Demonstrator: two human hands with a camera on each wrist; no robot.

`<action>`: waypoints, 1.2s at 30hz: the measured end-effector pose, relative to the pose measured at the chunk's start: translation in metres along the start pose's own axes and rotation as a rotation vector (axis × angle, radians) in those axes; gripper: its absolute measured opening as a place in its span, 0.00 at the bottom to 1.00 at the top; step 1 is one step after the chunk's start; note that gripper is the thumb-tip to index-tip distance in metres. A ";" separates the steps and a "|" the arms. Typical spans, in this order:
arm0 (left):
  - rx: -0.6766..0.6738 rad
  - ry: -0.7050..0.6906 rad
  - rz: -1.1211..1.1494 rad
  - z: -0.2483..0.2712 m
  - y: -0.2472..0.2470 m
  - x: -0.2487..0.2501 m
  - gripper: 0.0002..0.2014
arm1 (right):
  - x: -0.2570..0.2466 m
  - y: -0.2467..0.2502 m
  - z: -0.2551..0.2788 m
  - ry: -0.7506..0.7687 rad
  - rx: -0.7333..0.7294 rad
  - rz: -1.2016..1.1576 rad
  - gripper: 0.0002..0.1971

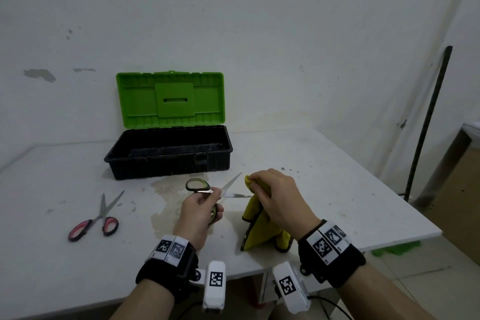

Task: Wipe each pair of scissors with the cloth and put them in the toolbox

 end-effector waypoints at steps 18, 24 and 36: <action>-0.005 -0.184 -0.130 0.010 -0.013 0.016 0.11 | -0.028 -0.035 0.001 0.124 0.041 0.024 0.08; -0.007 -0.161 -0.121 0.011 -0.011 0.013 0.10 | 0.009 -0.012 -0.019 -0.099 0.144 0.013 0.09; -0.014 -0.134 -0.094 0.010 -0.019 0.008 0.10 | 0.007 -0.020 -0.016 -0.051 0.079 0.045 0.10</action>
Point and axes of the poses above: each hand's wrist, its own z-axis away from the middle knuckle, its own y-axis out of the back of the hand, x = y × z, the point moved 7 cm from there along -z, towards the middle knuckle
